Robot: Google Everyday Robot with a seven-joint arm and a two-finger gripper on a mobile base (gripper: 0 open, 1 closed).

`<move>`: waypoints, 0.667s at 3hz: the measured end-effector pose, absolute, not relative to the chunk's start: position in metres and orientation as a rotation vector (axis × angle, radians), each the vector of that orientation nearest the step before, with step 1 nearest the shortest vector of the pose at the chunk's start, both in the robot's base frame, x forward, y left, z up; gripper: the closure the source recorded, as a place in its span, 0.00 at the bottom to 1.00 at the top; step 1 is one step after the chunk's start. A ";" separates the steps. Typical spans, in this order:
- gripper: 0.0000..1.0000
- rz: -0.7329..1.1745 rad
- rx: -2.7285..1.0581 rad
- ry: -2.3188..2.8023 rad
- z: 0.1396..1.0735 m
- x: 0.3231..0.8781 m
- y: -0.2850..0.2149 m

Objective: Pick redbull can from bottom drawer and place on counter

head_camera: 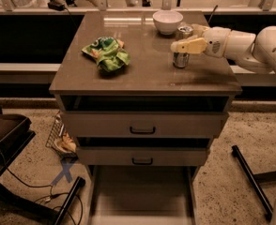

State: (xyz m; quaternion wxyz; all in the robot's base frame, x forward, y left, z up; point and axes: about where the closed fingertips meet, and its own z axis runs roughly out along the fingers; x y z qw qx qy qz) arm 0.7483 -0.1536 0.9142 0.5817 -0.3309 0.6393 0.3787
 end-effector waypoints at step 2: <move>0.00 0.868 -0.786 1.498 0.921 0.749 -0.149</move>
Offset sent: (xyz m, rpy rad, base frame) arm -0.0003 0.0021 0.0173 -0.0443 -0.0156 -0.0175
